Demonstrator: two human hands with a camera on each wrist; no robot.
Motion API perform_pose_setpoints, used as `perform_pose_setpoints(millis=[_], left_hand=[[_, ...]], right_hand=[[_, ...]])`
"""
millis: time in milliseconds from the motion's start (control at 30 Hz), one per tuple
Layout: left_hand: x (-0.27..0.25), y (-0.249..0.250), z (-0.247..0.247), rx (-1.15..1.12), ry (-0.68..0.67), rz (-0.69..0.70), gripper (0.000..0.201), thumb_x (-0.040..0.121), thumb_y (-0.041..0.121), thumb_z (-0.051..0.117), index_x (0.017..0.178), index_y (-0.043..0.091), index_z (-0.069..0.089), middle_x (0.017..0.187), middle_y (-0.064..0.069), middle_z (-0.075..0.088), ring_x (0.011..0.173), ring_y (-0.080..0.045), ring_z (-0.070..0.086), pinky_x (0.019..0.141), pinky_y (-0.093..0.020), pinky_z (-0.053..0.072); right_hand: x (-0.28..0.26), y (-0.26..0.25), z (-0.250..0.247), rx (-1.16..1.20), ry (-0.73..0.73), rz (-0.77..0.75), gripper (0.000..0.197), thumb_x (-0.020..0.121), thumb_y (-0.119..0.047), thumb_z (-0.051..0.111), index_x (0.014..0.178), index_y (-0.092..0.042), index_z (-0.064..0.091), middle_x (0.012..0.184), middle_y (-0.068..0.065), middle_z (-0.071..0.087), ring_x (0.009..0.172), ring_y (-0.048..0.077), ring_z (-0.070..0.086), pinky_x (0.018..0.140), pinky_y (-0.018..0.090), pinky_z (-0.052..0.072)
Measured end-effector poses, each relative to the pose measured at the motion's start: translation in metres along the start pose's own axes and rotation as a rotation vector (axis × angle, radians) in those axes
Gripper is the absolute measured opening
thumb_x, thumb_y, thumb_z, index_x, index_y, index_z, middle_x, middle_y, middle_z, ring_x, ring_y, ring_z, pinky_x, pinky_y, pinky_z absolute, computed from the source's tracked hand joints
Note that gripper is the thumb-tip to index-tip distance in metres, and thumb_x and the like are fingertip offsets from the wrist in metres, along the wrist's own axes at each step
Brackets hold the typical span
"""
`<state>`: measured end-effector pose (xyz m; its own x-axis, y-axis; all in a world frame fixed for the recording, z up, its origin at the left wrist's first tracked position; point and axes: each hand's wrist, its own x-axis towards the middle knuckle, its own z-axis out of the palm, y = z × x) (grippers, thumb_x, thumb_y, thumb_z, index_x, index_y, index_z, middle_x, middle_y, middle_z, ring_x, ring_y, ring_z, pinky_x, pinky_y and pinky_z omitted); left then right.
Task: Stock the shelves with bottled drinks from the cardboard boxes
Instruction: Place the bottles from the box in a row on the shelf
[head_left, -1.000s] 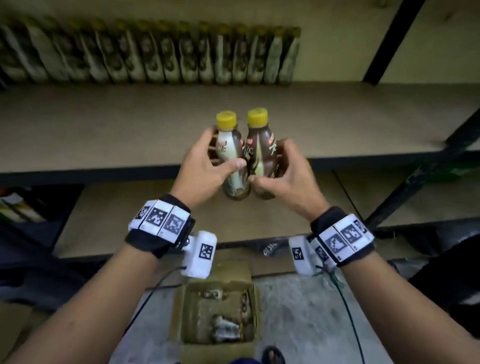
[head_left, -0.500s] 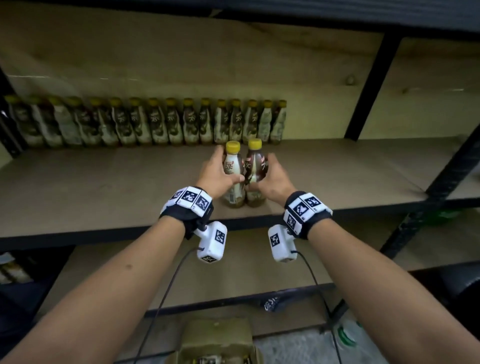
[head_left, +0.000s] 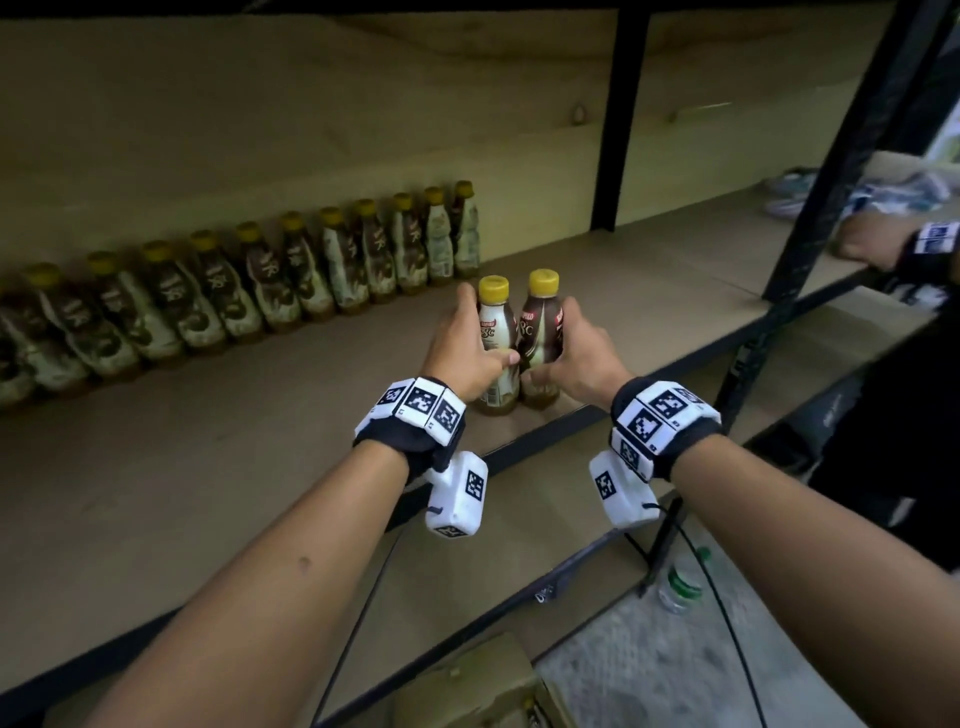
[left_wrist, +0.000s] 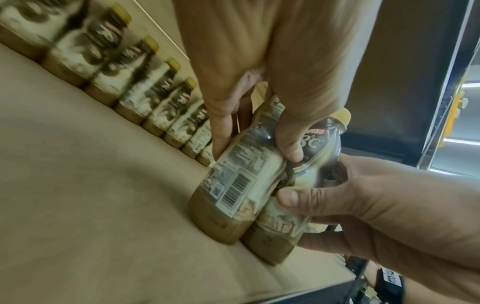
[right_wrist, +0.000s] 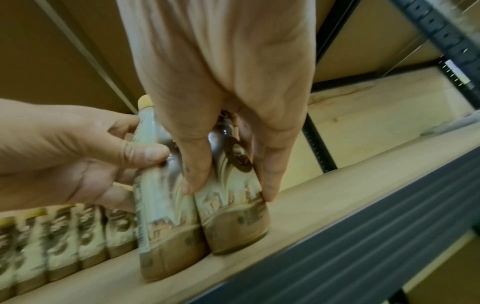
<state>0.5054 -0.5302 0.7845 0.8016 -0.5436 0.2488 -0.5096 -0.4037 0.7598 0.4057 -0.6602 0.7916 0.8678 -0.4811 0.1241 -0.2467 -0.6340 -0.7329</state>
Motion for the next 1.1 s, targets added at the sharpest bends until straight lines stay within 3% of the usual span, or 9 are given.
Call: perform_pose_setpoints(millis=[133,267,433,533,600,700,800,900,1100], left_hand=[[0.041,0.012,0.032,-0.014,-0.053,0.030,0.068,0.057,0.028,0.077,0.108,0.029,0.031,0.107,-0.007,0.062,0.097,-0.027,0.063,0.086,-0.046,0.054],[0.098,0.017,0.051,0.097,0.016,0.024,0.065,0.064,0.021,0.084,0.115,0.018,0.044,0.109,-0.004,0.066,0.099,-0.025,0.062,0.087,-0.037,0.051],[0.175,0.013,0.059,0.180,0.052,-0.095,0.060,0.071,0.018,0.081,0.117,0.015,0.042,0.113,-0.008,0.064,0.102,-0.027,0.063,0.085,-0.034,0.050],[0.221,0.011,0.065,0.263,0.097,-0.139,0.055,0.075,0.022,0.076,0.117,0.018,0.041,0.114,-0.010,0.063,0.104,-0.032,0.062,0.084,-0.037,0.050],[0.246,0.008,0.069,0.292,0.158,-0.152,0.050,0.078,0.026,0.072,0.118,0.020,0.042,0.115,-0.009,0.061,0.103,-0.034,0.061,0.086,-0.041,0.050],[0.279,-0.003,0.073,0.336,0.216,-0.191,0.052,0.079,0.030,0.072,0.122,0.022,0.044,0.118,-0.006,0.059,0.109,-0.033,0.058,0.090,-0.042,0.048],[0.304,-0.016,0.072,0.384,0.260,-0.226,0.057,0.080,0.029,0.073,0.128,0.023,0.043,0.125,-0.008,0.053,0.116,-0.034,0.052,0.091,-0.046,0.048],[0.318,-0.024,0.072,0.362,0.326,-0.234,0.051,0.081,0.024,0.070,0.123,0.025,0.042,0.126,-0.009,0.050,0.115,-0.035,0.052,0.090,-0.048,0.049],[0.330,-0.024,0.076,0.323,0.382,-0.294,0.032,0.089,0.026,0.059,0.114,0.030,0.039,0.115,-0.002,0.053,0.114,-0.031,0.054,0.089,-0.039,0.046]], right_hand=[[0.037,0.023,-0.023,-0.054,0.008,0.068,0.073,0.067,-0.013,0.087,0.125,-0.012,0.042,0.109,0.002,0.060,0.097,0.017,0.053,0.084,0.029,0.044],[0.092,0.045,-0.032,-0.026,0.003,0.089,0.066,0.072,-0.012,0.084,0.122,-0.013,0.041,0.109,0.003,0.060,0.098,0.020,0.057,0.082,0.029,0.045],[0.179,0.058,-0.034,-0.065,-0.100,0.067,0.069,0.072,-0.016,0.083,0.126,-0.011,0.041,0.118,0.007,0.061,0.107,0.025,0.059,0.080,0.026,0.044],[0.231,0.062,-0.030,-0.043,-0.135,0.047,0.078,0.070,-0.017,0.082,0.134,-0.012,0.038,0.126,0.009,0.059,0.114,0.029,0.057,0.091,0.033,0.050],[0.262,0.061,-0.025,-0.029,-0.160,0.022,0.084,0.070,-0.016,0.079,0.138,-0.012,0.030,0.124,0.008,0.057,0.114,0.031,0.057,0.089,0.036,0.050],[0.302,0.059,-0.018,0.002,-0.168,-0.024,0.067,0.068,-0.013,0.073,0.120,-0.015,0.032,0.105,0.009,0.058,0.100,0.032,0.061,0.077,0.040,0.054],[0.335,0.057,-0.014,-0.008,-0.167,-0.059,0.064,0.071,-0.012,0.076,0.119,-0.010,0.034,0.106,0.013,0.060,0.100,0.035,0.061,0.071,0.037,0.048],[0.359,0.053,-0.008,0.004,-0.183,-0.054,0.062,0.074,-0.013,0.076,0.120,-0.010,0.034,0.104,0.012,0.060,0.100,0.037,0.061,0.074,0.037,0.049],[0.377,0.053,0.001,0.049,-0.145,-0.047,0.052,0.077,-0.013,0.073,0.115,-0.013,0.037,0.110,0.013,0.062,0.102,0.036,0.062,0.080,0.041,0.053]])
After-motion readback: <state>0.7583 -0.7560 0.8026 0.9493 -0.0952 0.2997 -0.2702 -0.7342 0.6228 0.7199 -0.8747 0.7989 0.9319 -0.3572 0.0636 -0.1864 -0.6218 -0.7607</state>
